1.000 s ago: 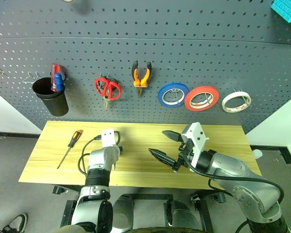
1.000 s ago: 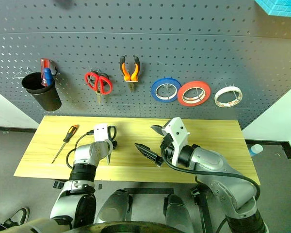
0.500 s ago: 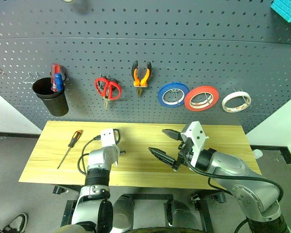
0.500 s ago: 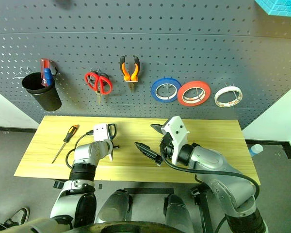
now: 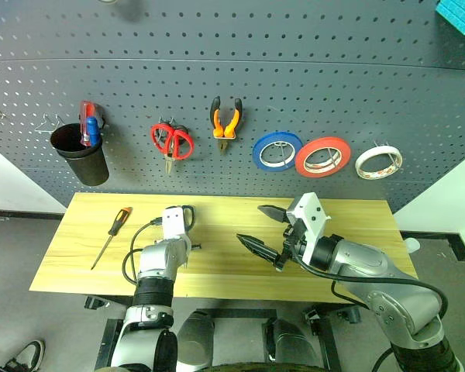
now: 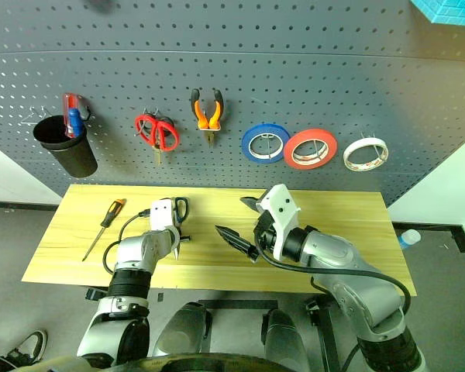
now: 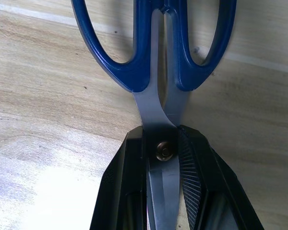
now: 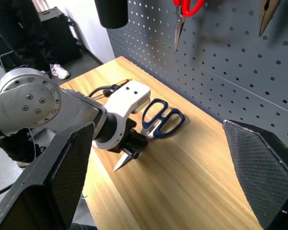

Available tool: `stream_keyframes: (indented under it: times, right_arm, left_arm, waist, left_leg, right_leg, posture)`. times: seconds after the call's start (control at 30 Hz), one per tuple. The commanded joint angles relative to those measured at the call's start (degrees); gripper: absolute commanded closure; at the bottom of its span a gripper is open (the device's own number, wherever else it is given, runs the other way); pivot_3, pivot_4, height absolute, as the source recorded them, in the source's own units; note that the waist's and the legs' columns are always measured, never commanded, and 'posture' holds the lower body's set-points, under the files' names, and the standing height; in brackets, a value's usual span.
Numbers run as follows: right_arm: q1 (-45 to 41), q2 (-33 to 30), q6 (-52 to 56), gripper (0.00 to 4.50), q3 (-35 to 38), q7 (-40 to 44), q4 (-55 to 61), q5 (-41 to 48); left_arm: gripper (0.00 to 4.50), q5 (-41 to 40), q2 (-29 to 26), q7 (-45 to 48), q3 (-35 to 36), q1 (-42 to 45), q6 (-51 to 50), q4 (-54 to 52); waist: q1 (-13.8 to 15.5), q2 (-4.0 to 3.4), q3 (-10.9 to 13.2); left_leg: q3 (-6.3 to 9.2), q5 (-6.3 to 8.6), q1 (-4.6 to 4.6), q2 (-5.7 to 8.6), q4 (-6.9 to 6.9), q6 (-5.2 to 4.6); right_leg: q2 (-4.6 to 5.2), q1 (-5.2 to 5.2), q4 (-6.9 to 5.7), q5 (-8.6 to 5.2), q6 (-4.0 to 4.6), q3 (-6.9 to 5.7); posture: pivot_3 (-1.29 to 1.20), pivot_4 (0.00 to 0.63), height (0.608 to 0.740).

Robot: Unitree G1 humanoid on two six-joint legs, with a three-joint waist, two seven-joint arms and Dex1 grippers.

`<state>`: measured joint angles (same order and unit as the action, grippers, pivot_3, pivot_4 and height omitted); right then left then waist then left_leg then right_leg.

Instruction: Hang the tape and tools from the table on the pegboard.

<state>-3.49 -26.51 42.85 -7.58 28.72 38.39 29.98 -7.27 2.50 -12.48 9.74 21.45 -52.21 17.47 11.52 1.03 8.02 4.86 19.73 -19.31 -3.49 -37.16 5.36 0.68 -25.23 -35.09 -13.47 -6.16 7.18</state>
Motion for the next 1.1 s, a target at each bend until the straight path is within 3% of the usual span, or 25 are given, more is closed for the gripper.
stream_keyframes:
  times: [0.03, 0.73, 1.1]
  right_arm:
    - [-0.7, -0.1, -1.4, 0.0, 0.0, 0.4, 0.7, -0.2]
    - [-1.9, -0.2, -3.1, 0.0, 0.2, 2.2, -1.5, -1.6]
    - [-4.7, -0.9, -5.6, 0.0, 0.7, 4.9, -5.9, -2.8]
  left_arm:
    - [3.92, 0.9, 0.3, 1.1, -2.2, -1.6, -0.1, -0.4]
    - [3.94, 4.6, -3.5, 9.5, -11.4, -4.9, 3.9, -11.5]
    - [3.94, 10.1, -10.2, 14.8, -19.4, -8.5, 12.3, -16.2]
  waist:
    - [0.0, 0.01, 0.0]
    - [0.1, 0.06, 0.2]
    - [0.2, 0.06, 0.1]
  left_leg:
    - [0.0, 0.0, 0.0, 0.0, 0.0, 0.0]
    - [0.0, 0.0, -0.11, 0.0, 0.0, -0.01]
    - [0.0, 0.0, -0.1, 0.0, -0.02, -0.01]
  right_leg:
    - [0.0, 0.0, 0.0, 0.0, 0.0, 0.0]
    - [0.0, -0.11, 0.02, 0.0, 0.0, 0.0]
    - [0.01, -0.1, 0.01, 0.0, 0.01, 0.0]
  posture:
    - [0.33, 0.146, 0.72]
    - [0.34, 0.127, 0.72]
    - [0.36, 0.109, 0.72]
